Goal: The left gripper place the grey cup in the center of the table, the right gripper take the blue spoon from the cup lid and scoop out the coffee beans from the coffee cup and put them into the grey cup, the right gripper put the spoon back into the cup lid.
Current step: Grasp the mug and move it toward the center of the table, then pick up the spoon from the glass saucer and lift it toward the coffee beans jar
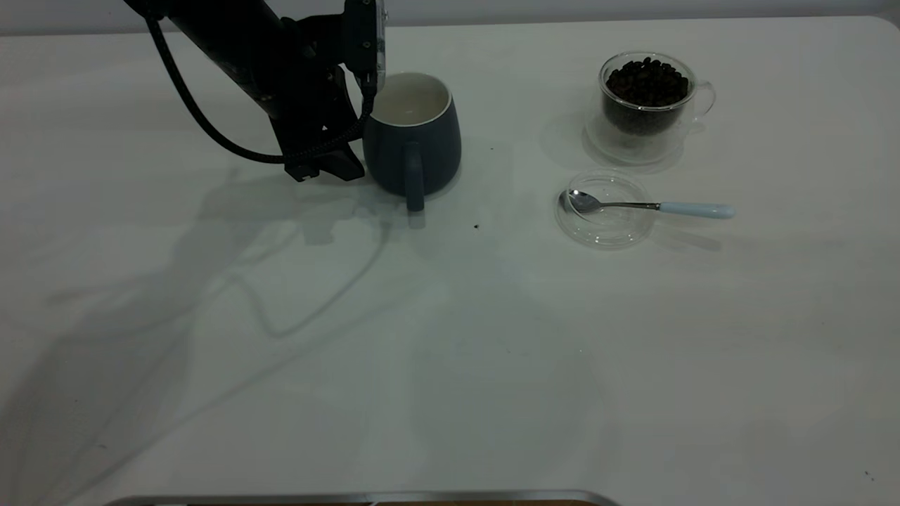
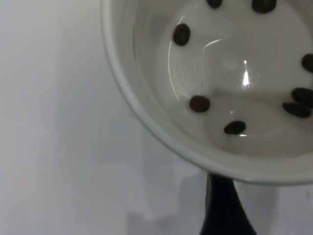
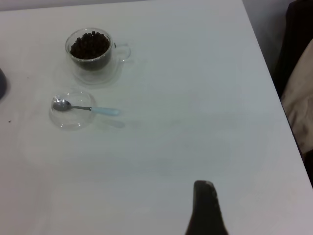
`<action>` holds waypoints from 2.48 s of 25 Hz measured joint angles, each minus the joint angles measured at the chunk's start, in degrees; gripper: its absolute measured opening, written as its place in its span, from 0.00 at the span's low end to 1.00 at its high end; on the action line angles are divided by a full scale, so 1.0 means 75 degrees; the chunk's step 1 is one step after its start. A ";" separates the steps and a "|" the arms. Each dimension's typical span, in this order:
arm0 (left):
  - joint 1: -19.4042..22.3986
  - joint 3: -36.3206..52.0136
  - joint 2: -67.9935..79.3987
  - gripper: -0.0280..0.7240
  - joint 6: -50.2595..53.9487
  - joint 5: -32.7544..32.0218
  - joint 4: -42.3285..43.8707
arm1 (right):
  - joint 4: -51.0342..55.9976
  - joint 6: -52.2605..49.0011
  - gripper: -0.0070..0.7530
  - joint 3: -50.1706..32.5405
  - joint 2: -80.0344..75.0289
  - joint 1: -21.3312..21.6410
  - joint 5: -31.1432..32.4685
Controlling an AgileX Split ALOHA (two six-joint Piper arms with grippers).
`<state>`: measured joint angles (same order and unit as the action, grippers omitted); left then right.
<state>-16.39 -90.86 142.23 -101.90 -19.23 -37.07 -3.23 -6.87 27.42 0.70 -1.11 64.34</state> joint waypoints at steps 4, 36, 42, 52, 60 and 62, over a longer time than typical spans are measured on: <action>-0.0007 0.0000 0.0000 0.72 0.0000 0.0008 -0.0007 | 0.0000 0.0000 0.78 0.0000 0.0000 0.0000 0.0000; 0.2852 0.0009 -0.5706 0.72 0.8010 -0.6349 0.1492 | 0.0000 -0.0008 0.78 0.0000 0.0000 0.0000 0.0000; 0.2871 0.0083 -0.7393 0.72 0.9742 -0.6349 0.2418 | 0.0000 -0.0008 0.78 0.0000 0.0000 0.0000 0.0000; 0.2871 0.1280 -1.0754 0.72 1.0758 -0.6349 0.3354 | 0.0000 0.0000 0.78 0.0000 0.0000 0.0000 0.0000; 0.2871 0.4334 -1.3321 0.72 1.1220 -0.6349 0.3372 | 0.0000 0.0000 0.78 0.0000 0.0000 0.0000 0.0000; 0.2871 0.5084 -1.3950 0.72 1.1314 -0.6349 0.3372 | 0.0000 0.0000 0.78 0.0000 0.0000 0.0000 0.0000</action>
<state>5.14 -52.73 37.61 -17.04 -66.85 -11.78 -3.23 -6.87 27.42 0.70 -1.11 64.34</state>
